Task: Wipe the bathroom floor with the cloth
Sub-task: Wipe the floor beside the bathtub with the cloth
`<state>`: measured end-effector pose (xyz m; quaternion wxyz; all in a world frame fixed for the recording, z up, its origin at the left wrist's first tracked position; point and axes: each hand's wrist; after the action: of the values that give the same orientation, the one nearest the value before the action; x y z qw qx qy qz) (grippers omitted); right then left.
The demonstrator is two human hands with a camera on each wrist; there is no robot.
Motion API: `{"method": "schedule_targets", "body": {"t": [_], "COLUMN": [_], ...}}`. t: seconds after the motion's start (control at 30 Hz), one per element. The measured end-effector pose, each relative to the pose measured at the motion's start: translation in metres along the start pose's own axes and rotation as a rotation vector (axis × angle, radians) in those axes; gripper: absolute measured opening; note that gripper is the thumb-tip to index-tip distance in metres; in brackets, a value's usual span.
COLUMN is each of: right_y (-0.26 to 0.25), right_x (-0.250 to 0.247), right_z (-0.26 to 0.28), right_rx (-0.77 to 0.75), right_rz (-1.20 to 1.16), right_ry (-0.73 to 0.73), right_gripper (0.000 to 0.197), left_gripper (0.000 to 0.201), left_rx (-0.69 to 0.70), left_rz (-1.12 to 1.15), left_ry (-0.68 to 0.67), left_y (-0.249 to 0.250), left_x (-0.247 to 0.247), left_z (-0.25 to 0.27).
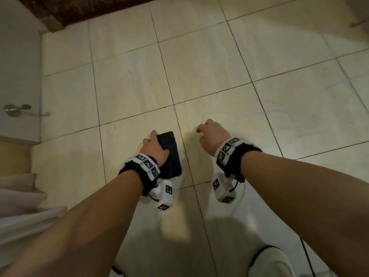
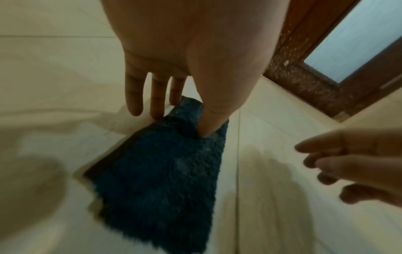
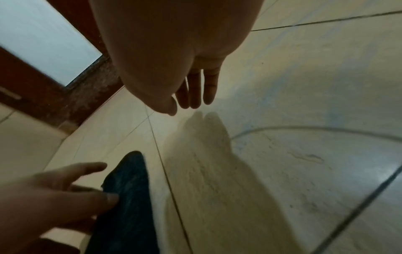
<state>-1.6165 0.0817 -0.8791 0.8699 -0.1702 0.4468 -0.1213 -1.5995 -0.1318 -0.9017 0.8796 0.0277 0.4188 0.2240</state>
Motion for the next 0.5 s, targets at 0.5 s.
{"method": "schedule_targets", "body": {"t": [0.5], "right_y": [0.003], "right_x": [0.005], "right_z": [0.055], "right_rx": [0.241], "right_rz": [-0.208], "right_ry": [0.130], "right_gripper": [0.041], "left_gripper": [0.031], "left_rx": [0.173], "left_rz": [-0.254], "left_ry": [0.066], "left_y": [0.022], "left_x": [-0.013], "left_z": [-0.038]}}
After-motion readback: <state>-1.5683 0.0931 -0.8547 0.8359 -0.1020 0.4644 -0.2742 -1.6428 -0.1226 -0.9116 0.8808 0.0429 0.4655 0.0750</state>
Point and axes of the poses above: each hand's wrist, its own z-axis away from the middle knuckle, its own x-axis out of the palm, y = z × x, and after that the axes turned 2 degrees about -y, right-handed
